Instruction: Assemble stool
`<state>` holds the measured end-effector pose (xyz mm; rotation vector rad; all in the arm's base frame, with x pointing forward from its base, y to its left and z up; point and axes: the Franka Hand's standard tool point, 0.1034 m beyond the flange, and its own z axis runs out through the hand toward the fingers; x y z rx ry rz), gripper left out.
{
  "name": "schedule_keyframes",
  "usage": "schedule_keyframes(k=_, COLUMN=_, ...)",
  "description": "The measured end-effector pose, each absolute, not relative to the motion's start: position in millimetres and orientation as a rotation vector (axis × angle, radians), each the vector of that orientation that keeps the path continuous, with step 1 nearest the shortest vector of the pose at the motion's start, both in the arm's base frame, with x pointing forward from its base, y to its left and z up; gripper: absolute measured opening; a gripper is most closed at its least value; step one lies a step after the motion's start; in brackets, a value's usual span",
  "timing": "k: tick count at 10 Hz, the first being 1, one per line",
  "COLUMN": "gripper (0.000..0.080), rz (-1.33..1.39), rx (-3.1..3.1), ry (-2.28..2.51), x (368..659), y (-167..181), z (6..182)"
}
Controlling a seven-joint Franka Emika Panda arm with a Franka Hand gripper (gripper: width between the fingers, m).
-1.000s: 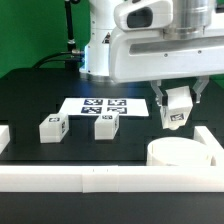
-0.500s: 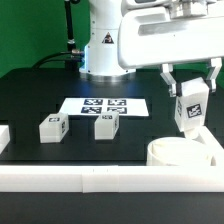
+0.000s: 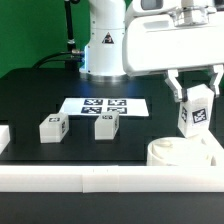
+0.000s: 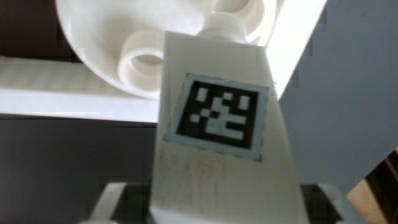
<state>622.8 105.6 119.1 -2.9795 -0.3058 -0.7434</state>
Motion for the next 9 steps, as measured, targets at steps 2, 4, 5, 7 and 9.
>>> schedule_keyframes(k=2, gripper=0.0324, rz=-0.748, rx=-2.981, ry=-0.321, x=624.7, y=104.5, z=119.4)
schedule_keyframes(k=4, gripper=0.0324, rz=-0.747, rx=-2.982, ry=-0.321, x=624.4, y=104.5, z=118.8)
schedule_keyframes(k=5, gripper=0.0324, rz=-0.760, rx=-2.980, ry=-0.347, x=624.4, y=105.5, z=118.0)
schedule_keyframes(k=7, gripper=0.0324, rz=-0.841, rx=-2.958, ry=-0.472, x=618.4, y=118.3, z=111.5)
schedule_keyframes(k=9, gripper=0.0324, rz=-0.869, rx=-2.952, ry=-0.562, x=616.8, y=126.4, z=111.7)
